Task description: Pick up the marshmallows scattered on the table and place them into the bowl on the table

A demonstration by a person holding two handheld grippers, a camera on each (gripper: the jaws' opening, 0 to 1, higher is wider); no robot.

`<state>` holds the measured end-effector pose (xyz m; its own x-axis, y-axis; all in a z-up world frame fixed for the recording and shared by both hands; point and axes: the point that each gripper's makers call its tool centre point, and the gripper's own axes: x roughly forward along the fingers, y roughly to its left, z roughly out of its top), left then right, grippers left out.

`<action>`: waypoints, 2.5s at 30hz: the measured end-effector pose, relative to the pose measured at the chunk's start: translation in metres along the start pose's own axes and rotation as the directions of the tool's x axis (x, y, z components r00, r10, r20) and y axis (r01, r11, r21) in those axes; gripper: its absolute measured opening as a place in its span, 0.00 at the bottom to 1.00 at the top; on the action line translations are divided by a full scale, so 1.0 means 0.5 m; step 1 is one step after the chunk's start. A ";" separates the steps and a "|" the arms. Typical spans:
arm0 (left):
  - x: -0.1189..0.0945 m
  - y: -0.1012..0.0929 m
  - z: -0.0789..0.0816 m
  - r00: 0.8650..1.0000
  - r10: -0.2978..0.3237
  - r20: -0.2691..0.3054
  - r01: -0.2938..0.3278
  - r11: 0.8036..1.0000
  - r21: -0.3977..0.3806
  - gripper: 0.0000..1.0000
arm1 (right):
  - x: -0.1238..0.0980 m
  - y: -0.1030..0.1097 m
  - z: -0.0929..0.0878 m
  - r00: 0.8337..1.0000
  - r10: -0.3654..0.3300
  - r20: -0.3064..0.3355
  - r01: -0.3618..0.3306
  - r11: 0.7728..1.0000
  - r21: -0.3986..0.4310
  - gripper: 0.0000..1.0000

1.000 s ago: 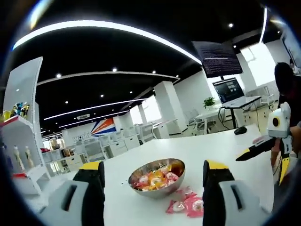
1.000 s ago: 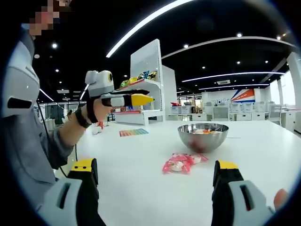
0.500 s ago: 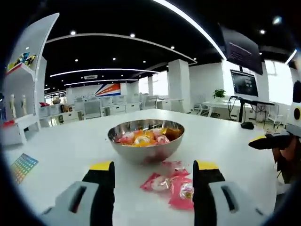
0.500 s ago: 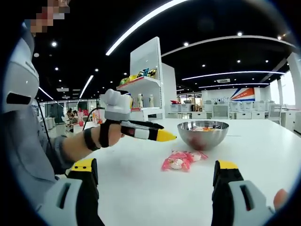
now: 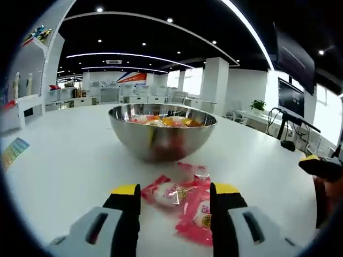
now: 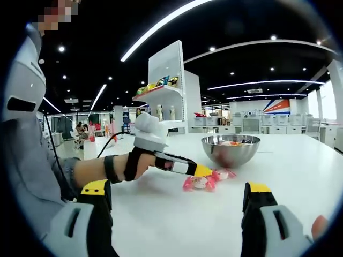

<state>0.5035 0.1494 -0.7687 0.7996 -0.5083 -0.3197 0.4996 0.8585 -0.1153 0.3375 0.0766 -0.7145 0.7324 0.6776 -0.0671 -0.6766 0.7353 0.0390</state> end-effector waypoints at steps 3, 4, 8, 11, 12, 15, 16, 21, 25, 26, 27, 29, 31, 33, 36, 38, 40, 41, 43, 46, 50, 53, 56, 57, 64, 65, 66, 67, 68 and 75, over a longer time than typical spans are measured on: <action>0.010 0.014 -0.010 1.000 0.000 -0.022 0.001 0.999 0.032 0.50 | -0.002 -0.004 -0.002 1.000 -0.004 -0.002 0.004 1.000 0.001 0.97; 0.010 0.014 -0.009 1.000 -0.003 -0.020 0.004 0.999 0.035 0.50 | -0.003 -0.006 -0.003 1.000 -0.007 -0.003 0.007 1.000 0.001 0.97; 0.017 0.016 0.009 0.999 -0.033 0.003 0.032 0.989 0.144 0.51 | -0.004 -0.012 -0.008 1.000 -0.013 -0.011 0.013 1.000 0.001 0.97; 0.026 -0.003 0.019 0.992 -0.129 0.013 0.124 0.971 0.205 0.51 | -0.005 -0.013 -0.009 1.000 -0.016 -0.014 0.016 1.000 -0.002 0.96; 0.026 -0.009 0.018 0.987 -0.161 0.005 0.158 0.969 0.189 0.51 | -0.005 -0.013 -0.009 1.000 -0.015 -0.013 0.015 1.000 -0.002 0.96; 0.026 -0.018 0.011 0.975 -0.222 -0.020 0.221 0.950 0.219 0.51 | -0.005 -0.014 -0.006 1.000 -0.016 -0.010 0.016 1.000 -0.004 0.96; 0.030 -0.008 0.009 0.979 -0.203 -0.025 0.203 0.951 0.233 0.51 | -0.006 -0.015 -0.006 1.000 -0.019 -0.010 0.019 1.000 -0.005 0.96; 0.039 -0.003 0.010 0.960 -0.279 -0.012 0.273 0.929 0.251 0.43 | -0.007 -0.020 -0.006 1.000 -0.029 -0.012 0.029 1.000 -0.005 0.96; 0.046 -0.006 0.003 0.955 -0.294 -0.024 0.288 0.911 0.295 0.39 | -0.005 -0.018 -0.007 0.999 -0.028 -0.015 0.028 1.000 -0.006 0.96; 0.049 -0.003 0.000 0.957 -0.289 -0.027 0.284 0.913 0.292 0.40 | -0.004 -0.018 -0.007 0.999 -0.028 -0.017 0.028 1.000 -0.008 0.96; 0.048 -0.004 -0.001 0.956 -0.291 -0.026 0.286 0.914 0.288 0.40 | -0.003 -0.016 -0.007 0.999 -0.026 -0.019 0.026 1.000 -0.009 0.96; 0.049 -0.003 -0.004 0.953 -0.302 -0.025 0.297 0.915 0.274 0.40 | -0.002 -0.014 -0.007 1.000 -0.024 -0.019 0.024 1.000 -0.012 0.96; 0.048 0.000 -0.003 0.950 -0.313 -0.020 0.308 0.921 0.240 0.40 | -0.001 -0.013 -0.008 1.000 -0.022 -0.021 0.021 1.000 -0.014 0.96; 0.048 -0.001 -0.005 0.948 -0.319 -0.017 0.314 0.919 0.239 0.39 | 0.000 -0.011 -0.010 0.999 -0.021 -0.026 0.021 1.000 -0.017 0.96; 0.048 -0.003 -0.007 0.945 -0.327 -0.016 0.320 0.913 0.253 0.37 | 0.001 -0.010 -0.011 0.999 -0.019 -0.030 0.018 1.000 -0.021 0.96; 0.047 -0.006 -0.008 0.946 -0.324 -0.017 0.316 0.911 0.266 0.35 | 0.002 -0.008 -0.009 0.999 -0.017 -0.028 0.016 1.000 -0.021 0.96; 0.045 -0.005 -0.007 0.949 -0.314 -0.014 0.305 0.912 0.273 0.31 | 0.002 -0.008 -0.007 1.000 -0.018 -0.025 0.017 1.000 -0.024 0.96; 0.044 -0.006 -0.007 0.950 -0.311 -0.013 0.303 0.912 0.278 0.30 | 0.001 -0.008 -0.006 1.000 -0.018 -0.025 0.017 1.000 -0.025 0.96; 0.042 -0.007 -0.006 0.951 -0.308 -0.009 0.298 0.913 0.279 0.27 | 0.001 -0.008 -0.005 1.000 -0.019 -0.024 0.018 0.999 -0.027 0.96; 0.039 -0.011 -0.004 0.952 -0.307 0.001 0.295 0.913 0.281 0.25 | -0.001 -0.008 -0.007 0.999 -0.020 -0.028 0.020 0.999 -0.028 0.96; 0.037 -0.011 -0.005 0.948 -0.317 0.009 0.302 0.911 0.282 0.25 | -0.001 -0.009 -0.008 0.999 -0.024 -0.033 0.023 0.999 -0.037 0.95; 0.033 -0.012 -0.003 0.951 -0.310 0.016 0.292 0.909 0.298 0.25 | -0.001 -0.007 -0.008 0.999 -0.024 -0.036 0.022 0.999 -0.042 0.95; 0.030 -0.009 0.000 0.955 -0.295 0.018 0.275 0.908 0.316 0.25 | 0.000 -0.006 -0.006 0.999 -0.022 -0.032 0.021 0.999 -0.043 0.95; 0.028 -0.006 0.002 0.956 -0.293 0.021 0.273 0.912 0.304 0.25 | -0.001 -0.006 -0.007 0.999 -0.024 -0.032 0.023 0.999 -0.043 0.95; 0.024 -0.004 0.004 0.955 -0.295 0.024 0.275 0.916 0.292 0.24 | -0.002 -0.010 -0.014 0.999 -0.031 -0.041 0.029 0.999 -0.045 0.95; 0.022 -0.005 0.004 0.956 -0.294 0.023 0.274 0.916 0.293 0.24 | -0.001 -0.011 -0.013 0.999 -0.031 -0.041 0.029 0.999 -0.045 0.95; 0.020 -0.007 0.004 0.956 -0.292 0.024 0.272 0.914 0.300 0.24 | -0.001 -0.010 -0.013 0.999 -0.030 -0.040 0.028 0.999 -0.046 0.95; 0.015 -0.009 0.007 0.954 -0.297 0.032 0.273 0.912 0.306 0.24 | -0.001 -0.009 -0.012 0.999 -0.027 -0.039 0.026 0.999 -0.046 0.95; 0.013 -0.009 0.009 0.954 -0.297 0.033 0.274 0.913 0.303 0.24 | -0.001 -0.008 -0.013 0.999 -0.027 -0.039 0.025 0.999 -0.046 0.95; 0.006 -0.006 0.012 0.956 -0.291 0.042 0.267 0.919 0.289 0.24 | 0.000 -0.007 -0.015 0.999 -0.023 -0.040 0.021 0.999 -0.041 0.95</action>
<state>0.5065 0.1446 -0.7637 0.6330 -0.7383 -0.2328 0.7691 0.6342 0.0800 0.3396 0.0738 -0.7221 0.7439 0.6595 -0.1077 -0.6636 0.7480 -0.0035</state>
